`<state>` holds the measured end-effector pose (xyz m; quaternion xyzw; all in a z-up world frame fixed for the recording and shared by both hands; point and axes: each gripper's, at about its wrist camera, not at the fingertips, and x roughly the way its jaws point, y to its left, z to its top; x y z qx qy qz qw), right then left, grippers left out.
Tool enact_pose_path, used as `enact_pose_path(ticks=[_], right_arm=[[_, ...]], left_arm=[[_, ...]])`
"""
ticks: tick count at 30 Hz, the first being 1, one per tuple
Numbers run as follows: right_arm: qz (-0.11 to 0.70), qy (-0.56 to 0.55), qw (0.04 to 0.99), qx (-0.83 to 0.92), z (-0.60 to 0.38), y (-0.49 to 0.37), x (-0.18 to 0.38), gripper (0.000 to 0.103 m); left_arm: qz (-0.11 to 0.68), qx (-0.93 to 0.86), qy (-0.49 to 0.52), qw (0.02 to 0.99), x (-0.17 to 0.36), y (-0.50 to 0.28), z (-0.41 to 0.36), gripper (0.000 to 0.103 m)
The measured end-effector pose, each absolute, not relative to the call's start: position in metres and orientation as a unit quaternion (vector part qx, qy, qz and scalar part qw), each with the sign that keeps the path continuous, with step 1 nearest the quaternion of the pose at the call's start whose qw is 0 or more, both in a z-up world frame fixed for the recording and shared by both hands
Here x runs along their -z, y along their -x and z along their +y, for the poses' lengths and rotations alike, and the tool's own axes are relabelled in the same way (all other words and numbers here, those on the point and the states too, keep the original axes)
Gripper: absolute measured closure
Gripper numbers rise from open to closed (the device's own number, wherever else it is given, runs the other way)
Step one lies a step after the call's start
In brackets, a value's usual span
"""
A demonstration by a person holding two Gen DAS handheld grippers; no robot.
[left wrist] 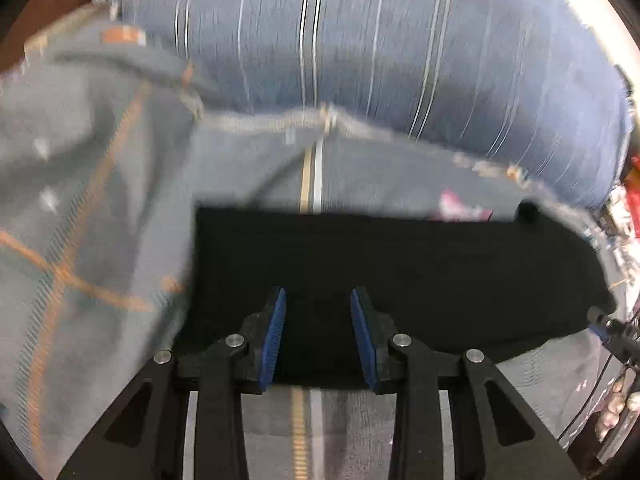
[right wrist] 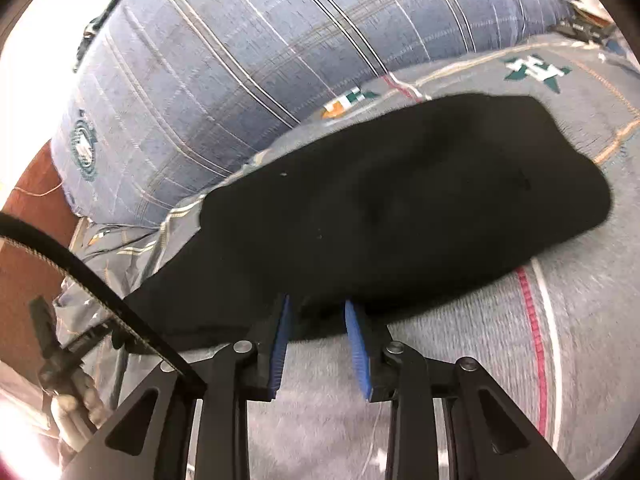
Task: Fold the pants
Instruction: 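Open both grippers and release the folded pants onto the sheet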
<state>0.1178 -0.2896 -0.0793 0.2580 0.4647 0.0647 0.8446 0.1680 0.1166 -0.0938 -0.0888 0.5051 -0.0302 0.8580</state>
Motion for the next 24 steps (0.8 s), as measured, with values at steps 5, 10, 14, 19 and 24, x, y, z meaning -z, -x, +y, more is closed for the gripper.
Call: enact_pose_path(ticks=[5,10,14,19,24], right_arm=[[0.468,-0.285,0.834,-0.072,-0.308,-0.116,0.087,0.072],[0.461,-0.271,0.844,-0.040,-0.322,-0.102,0.078,0.058],[0.436,-0.265,0.860,-0.011,-0.339,-0.086,0.061,0.056],[0.418,-0.275,0.866,0.010,-0.363,-0.075,0.046,0.056],[0.410,-0.302,0.860,0.031,-0.388,-0.069,0.050,0.056]], left_arm=[[0.494,0.032,0.048,0.868,0.092,-0.136,0.110,0.069],[0.491,0.027,0.038,0.870,0.076,-0.111,0.111,0.069],[0.465,0.033,0.059,0.883,0.058,-0.093,0.107,0.062],[0.440,0.040,0.086,0.893,0.046,-0.070,0.098,0.051],[0.456,0.053,0.091,0.884,0.053,-0.061,0.085,0.051]])
